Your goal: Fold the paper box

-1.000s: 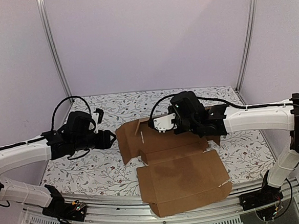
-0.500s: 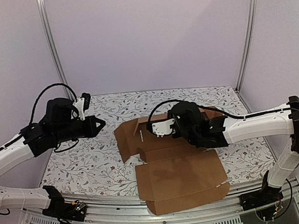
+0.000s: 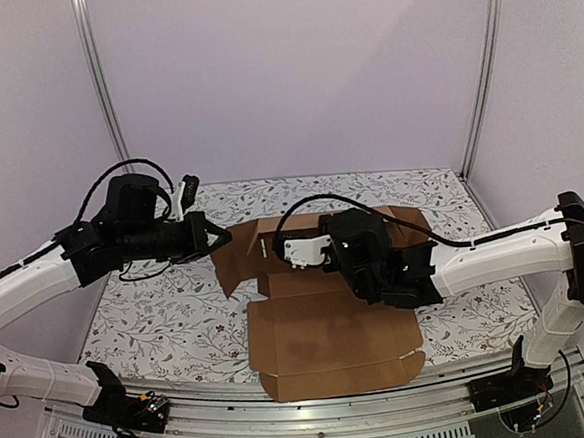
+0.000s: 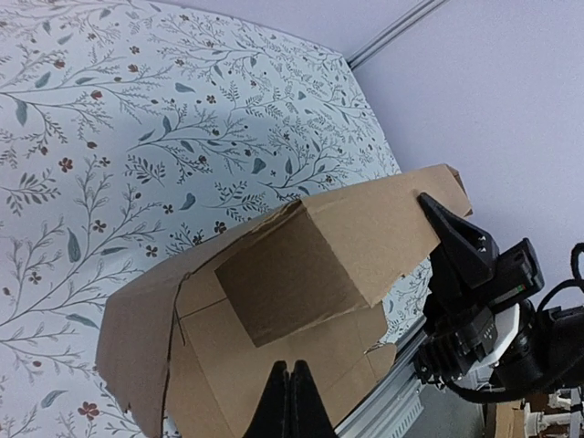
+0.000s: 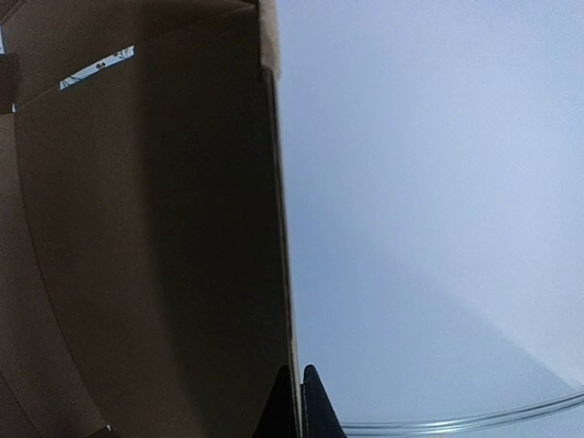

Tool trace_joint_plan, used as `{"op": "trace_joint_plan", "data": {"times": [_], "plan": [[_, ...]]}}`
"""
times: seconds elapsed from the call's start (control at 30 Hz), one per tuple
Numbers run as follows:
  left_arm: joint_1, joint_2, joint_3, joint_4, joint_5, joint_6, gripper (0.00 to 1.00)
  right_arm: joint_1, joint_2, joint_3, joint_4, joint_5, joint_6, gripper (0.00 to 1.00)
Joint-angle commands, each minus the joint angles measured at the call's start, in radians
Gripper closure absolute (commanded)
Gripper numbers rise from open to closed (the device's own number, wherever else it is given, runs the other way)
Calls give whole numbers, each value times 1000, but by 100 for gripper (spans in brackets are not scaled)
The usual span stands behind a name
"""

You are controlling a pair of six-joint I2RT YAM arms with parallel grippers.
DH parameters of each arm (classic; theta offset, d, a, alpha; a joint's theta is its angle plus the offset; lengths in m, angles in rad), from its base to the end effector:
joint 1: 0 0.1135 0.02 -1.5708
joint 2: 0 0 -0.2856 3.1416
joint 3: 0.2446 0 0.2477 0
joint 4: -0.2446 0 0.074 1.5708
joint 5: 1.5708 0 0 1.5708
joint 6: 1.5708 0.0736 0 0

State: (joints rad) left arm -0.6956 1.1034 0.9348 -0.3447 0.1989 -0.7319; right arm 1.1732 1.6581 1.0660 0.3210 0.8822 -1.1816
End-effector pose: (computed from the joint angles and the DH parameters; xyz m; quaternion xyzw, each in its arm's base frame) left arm 0.1946 -0.1814 0.3155 0.0345 0.8599 -0.3934 0.3233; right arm 0.2050 0.3414 0.2813 -0.5659 0.5146 -0.3422 0.5457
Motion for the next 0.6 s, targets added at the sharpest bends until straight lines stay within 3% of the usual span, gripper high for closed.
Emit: {"op": "trace_joint_plan", "data": {"times": [0.0, 0.2, 0.57], "plan": [[-17, 53, 37, 38, 10, -57, 100, 22, 25, -3, 57, 63, 20, 100], [-18, 107, 44, 57, -34, -65, 100, 38, 35, 3, 58, 75, 34, 100], [-30, 227, 99, 64, 11, -59, 100, 57, 58, 21, 59, 85, 63, 100]]}}
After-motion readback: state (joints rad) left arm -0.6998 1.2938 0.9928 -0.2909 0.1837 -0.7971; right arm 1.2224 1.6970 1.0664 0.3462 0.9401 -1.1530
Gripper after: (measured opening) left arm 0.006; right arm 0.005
